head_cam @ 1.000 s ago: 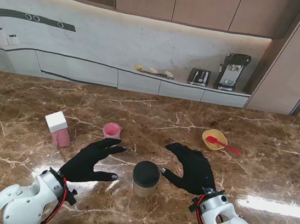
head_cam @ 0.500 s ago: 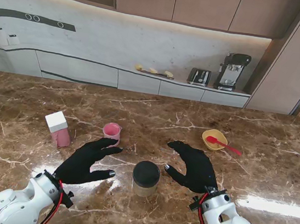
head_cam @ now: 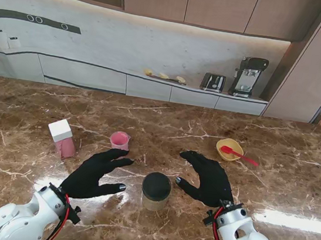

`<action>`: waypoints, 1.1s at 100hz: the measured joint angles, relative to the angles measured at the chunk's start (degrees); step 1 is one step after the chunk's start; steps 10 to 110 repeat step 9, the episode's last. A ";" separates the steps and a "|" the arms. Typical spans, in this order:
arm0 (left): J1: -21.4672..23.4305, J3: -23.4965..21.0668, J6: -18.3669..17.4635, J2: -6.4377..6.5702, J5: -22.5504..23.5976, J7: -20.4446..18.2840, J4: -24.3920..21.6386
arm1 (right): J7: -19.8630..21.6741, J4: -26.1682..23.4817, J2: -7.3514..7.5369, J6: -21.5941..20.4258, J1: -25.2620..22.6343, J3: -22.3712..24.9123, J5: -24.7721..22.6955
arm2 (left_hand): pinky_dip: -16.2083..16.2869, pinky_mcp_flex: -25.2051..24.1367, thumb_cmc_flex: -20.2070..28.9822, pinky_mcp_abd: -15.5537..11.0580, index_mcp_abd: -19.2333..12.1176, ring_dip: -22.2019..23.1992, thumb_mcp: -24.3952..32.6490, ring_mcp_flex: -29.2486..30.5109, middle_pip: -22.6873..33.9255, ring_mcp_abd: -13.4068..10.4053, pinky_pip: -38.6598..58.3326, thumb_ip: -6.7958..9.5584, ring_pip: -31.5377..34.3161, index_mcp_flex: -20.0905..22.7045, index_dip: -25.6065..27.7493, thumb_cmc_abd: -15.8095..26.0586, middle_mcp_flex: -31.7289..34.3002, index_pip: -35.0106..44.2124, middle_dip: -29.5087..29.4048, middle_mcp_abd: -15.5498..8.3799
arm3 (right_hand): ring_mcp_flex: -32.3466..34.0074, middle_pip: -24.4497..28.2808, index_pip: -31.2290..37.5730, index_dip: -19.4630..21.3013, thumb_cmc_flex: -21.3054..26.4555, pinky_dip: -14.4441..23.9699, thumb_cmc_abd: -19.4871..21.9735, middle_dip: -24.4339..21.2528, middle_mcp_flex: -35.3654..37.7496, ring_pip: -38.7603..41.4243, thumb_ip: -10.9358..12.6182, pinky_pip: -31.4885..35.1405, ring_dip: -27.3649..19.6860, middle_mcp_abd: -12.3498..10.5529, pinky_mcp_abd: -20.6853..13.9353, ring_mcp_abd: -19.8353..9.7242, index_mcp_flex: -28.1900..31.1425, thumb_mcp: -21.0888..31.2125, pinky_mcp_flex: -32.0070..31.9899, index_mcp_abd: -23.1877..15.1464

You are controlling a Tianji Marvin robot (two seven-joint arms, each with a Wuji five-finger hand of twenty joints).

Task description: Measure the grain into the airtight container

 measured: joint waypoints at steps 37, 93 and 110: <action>0.01 0.02 0.09 0.00 0.00 0.07 -0.03 | 0.03 0.00 0.00 -0.05 -0.04 0.00 0.02 | -0.45 0.00 0.01 0.01 0.00 0.00 -0.02 0.00 0.00 0.00 0.01 -0.56 0.00 0.00 0.00 0.00 0.00 0.00 0.00 0.00 | 0.00 -0.01 0.00 0.00 0.00 0.00 -0.43 0.00 0.00 0.00 -0.65 -0.01 0.00 0.00 0.00 0.00 0.00 0.00 0.00 0.00; 0.01 0.02 0.09 0.00 0.00 0.07 -0.03 | 0.03 0.00 0.00 -0.05 -0.04 0.00 0.02 | -0.45 0.00 0.01 0.01 0.00 0.00 -0.02 0.00 0.00 0.00 0.01 -0.56 0.00 0.00 0.00 0.00 0.00 0.00 0.00 0.00 | 0.00 -0.01 0.00 0.00 0.00 0.00 -0.43 0.00 0.00 0.00 -0.65 -0.01 0.00 0.00 0.00 0.00 0.00 0.00 0.00 0.00; 0.01 0.02 0.09 0.00 0.00 0.07 -0.03 | 0.03 0.00 0.00 -0.05 -0.04 0.00 0.02 | -0.45 0.00 0.01 0.01 0.00 0.00 -0.02 0.00 0.00 0.00 0.01 -0.56 0.00 0.00 0.00 0.00 0.00 0.00 0.00 0.00 | 0.00 -0.01 0.00 0.00 0.00 0.00 -0.43 0.00 0.00 0.00 -0.65 -0.01 0.00 0.00 0.00 0.00 0.00 0.00 0.00 0.00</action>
